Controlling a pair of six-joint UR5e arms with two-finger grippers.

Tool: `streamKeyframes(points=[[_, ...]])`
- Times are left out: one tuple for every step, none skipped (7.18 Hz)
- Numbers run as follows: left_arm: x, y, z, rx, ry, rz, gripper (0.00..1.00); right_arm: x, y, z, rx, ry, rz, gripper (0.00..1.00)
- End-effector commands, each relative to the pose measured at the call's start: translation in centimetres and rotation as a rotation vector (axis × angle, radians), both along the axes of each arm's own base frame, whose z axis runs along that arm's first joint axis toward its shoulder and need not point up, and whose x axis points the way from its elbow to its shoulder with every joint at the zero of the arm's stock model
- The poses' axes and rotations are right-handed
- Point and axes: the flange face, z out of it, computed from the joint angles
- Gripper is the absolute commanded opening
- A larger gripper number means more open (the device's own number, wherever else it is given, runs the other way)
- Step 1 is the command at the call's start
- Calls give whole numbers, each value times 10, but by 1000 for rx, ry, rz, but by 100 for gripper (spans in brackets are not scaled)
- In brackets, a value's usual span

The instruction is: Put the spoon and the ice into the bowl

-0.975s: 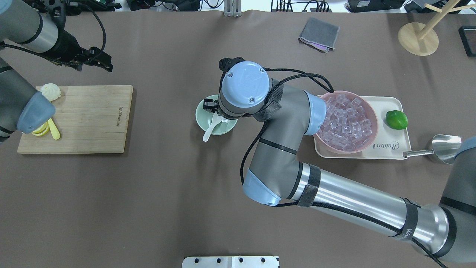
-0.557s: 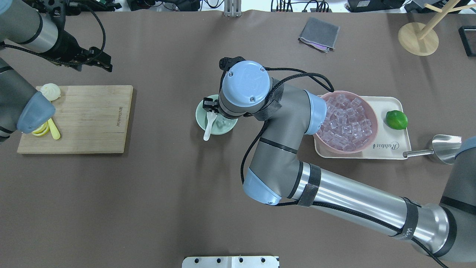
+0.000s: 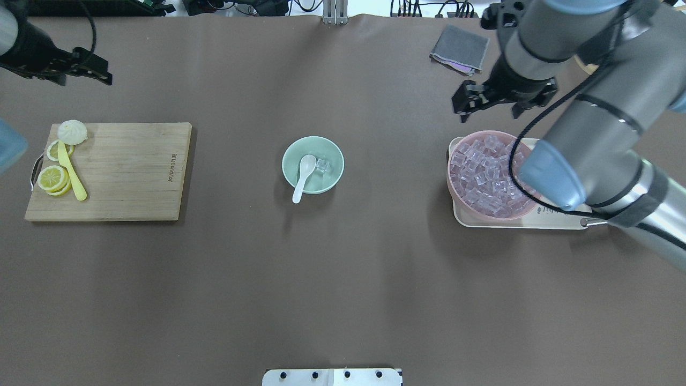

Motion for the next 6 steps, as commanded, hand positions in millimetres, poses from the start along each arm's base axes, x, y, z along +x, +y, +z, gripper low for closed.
streamKeyframes(points=[[-110,23,59,70,-111,76,98,110,8,86,-33,18,-88,100],[-153,31,85,71,-155,109,98,163,15,137,-22,37,-141,100],[-173,49,120,99,-199,178,98,212,31,192,-27,18,-187,100],[-197,75,158,50,-223,169,98,263,38,239,-45,-40,-180,100],[-206,82,178,8,-226,153,98,293,56,291,-109,-89,-159,100],[-218,82,179,-14,-218,124,98,298,56,301,-118,-86,-140,100]])
